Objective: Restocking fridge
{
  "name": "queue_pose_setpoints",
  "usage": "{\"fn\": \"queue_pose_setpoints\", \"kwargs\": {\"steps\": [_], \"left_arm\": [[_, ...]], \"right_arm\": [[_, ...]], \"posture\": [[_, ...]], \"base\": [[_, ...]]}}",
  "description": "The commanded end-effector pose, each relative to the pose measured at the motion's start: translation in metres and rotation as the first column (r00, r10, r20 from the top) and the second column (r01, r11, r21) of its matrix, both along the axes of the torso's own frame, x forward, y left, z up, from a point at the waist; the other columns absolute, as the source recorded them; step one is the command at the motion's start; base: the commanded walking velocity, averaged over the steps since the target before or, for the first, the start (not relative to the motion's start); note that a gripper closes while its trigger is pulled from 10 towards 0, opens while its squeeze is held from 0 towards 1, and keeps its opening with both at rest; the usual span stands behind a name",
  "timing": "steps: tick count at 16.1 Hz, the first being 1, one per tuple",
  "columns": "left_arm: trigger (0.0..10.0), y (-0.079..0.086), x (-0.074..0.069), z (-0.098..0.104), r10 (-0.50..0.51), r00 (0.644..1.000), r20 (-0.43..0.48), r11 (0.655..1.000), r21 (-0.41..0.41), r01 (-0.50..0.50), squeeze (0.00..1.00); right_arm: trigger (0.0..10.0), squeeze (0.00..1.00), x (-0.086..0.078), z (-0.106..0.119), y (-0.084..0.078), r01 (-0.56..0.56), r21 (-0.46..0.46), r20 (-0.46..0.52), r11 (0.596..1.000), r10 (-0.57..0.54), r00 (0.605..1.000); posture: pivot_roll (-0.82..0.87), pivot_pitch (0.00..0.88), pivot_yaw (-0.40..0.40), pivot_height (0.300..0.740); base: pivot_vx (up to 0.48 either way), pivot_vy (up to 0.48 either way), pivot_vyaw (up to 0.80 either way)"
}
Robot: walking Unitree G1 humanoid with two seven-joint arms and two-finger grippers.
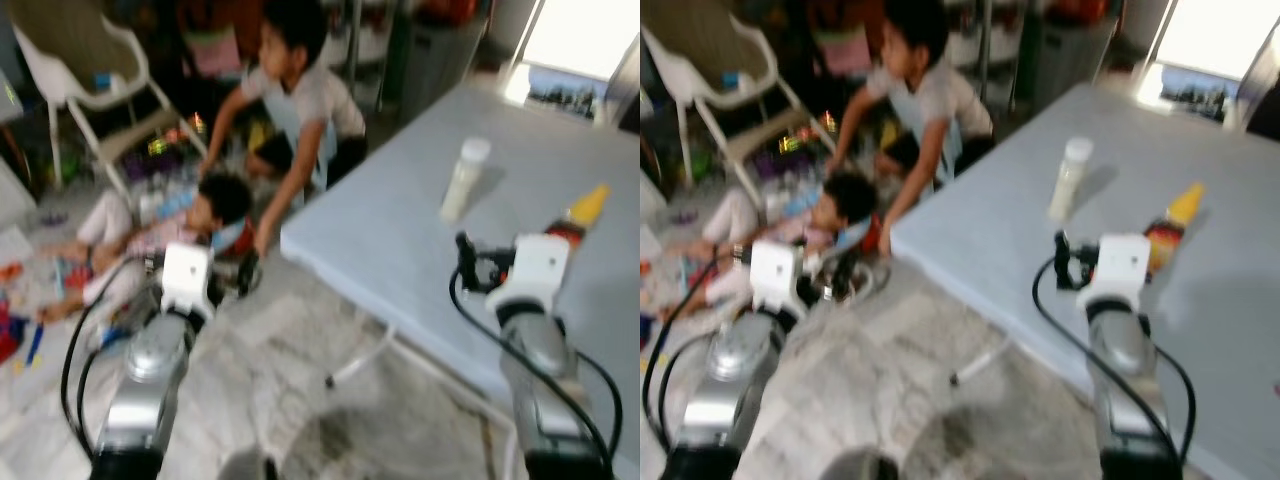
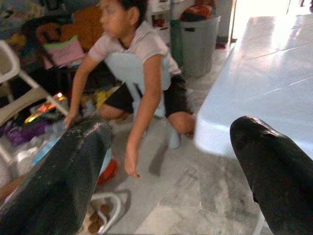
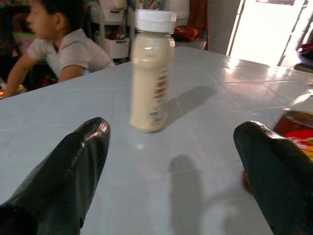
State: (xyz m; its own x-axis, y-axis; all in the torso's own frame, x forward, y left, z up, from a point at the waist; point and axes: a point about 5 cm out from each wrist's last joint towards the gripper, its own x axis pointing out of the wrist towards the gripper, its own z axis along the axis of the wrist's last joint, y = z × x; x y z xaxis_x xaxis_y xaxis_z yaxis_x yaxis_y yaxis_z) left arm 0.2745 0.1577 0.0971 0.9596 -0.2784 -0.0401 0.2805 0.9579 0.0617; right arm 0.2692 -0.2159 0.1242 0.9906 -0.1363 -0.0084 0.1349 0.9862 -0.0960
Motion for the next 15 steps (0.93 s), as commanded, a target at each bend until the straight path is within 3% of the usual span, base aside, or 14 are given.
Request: {"fn": "queue_pose_setpoints", "kwargs": {"steps": [1, 4, 12, 15], "left_arm": [[10.0, -0.006, 0.0, 0.003, -0.016, 1.0, 0.007, 1.0, -0.008, 0.016, 0.0], [10.0, -0.006, 0.0, 0.002, -0.017, 1.0, 0.005, 1.0, -0.008, 0.017, 0.0], [10.0, -0.01, -0.002, 0.003, -0.037, 0.999, 0.009, 0.999, -0.033, 0.038, 0.0], [10.0, -0.01, -0.002, 0.003, -0.033, 0.999, 0.008, 0.999, -0.031, 0.033, 0.0]], "right_arm": [[10.0, 0.0, -0.002, 0.001, -0.011, 0.052, -0.036, 0.006, 0.998, -0.051, 0.999], [10.0, 0.0, 0.004, 0.006, -0.018, 0.115, -0.082, 0.028, 0.99, -0.113, 0.993], [10.0, 0.0, 0.009, 0.006, -0.015, 0.122, -0.093, 0.04, 0.988, -0.119, 0.992], [10.0, 0.0, 0.01, 0.007, -0.014, 0.108, -0.08, 0.044, 0.991, -0.105, 0.994]], "posture": [[-0.04, 0.0, -0.016, 0.716], [-0.04, 0.0, -0.015, 0.716], [-0.04, 0.0, -0.015, 0.716], [-0.04, 0.0, -0.015, 0.716]], "base": [[0.0, 0.0, 0.0], [0.0, 0.0, 0.0], [0.0, 0.0, -0.8], [0.0, 0.0, -0.19]]}}
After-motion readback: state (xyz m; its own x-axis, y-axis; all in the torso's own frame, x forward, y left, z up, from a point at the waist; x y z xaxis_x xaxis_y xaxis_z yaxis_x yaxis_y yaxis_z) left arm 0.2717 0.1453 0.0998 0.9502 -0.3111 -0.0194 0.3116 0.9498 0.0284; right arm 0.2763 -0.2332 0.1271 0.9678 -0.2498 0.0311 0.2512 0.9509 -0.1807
